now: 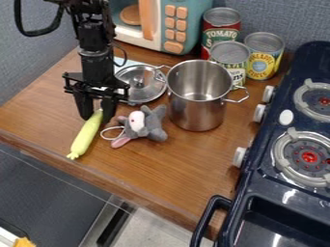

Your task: Move the spoon a little to the right

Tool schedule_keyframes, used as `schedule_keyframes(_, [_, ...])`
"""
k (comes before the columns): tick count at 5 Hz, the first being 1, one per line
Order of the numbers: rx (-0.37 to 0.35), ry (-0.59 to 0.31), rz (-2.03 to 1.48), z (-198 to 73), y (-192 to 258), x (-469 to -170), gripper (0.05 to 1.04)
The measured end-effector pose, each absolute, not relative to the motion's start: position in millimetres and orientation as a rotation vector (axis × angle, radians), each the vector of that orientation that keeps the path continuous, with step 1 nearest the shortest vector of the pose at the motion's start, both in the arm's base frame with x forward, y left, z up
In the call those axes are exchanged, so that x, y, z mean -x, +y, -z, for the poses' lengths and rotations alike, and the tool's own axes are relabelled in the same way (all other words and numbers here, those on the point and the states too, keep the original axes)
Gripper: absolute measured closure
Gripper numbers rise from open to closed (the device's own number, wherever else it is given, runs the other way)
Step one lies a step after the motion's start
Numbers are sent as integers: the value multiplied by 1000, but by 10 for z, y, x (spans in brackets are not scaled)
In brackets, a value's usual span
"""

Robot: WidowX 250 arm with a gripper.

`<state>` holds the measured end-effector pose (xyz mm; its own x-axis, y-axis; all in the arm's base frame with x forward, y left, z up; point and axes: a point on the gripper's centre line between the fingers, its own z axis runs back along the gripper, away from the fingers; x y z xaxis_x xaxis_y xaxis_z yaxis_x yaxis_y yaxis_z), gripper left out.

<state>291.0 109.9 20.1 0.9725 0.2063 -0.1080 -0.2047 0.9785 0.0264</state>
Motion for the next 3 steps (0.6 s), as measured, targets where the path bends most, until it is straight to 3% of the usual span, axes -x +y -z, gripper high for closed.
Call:
schedule_keyframes(1, [65,16,-152,-481,979,-3009,113])
schedule_keyframes(2, [61,-38,-115,-785,957,-3076,80])
schedule_keyframes(3, [43,-27,-36,-1050,763,-3119,83])
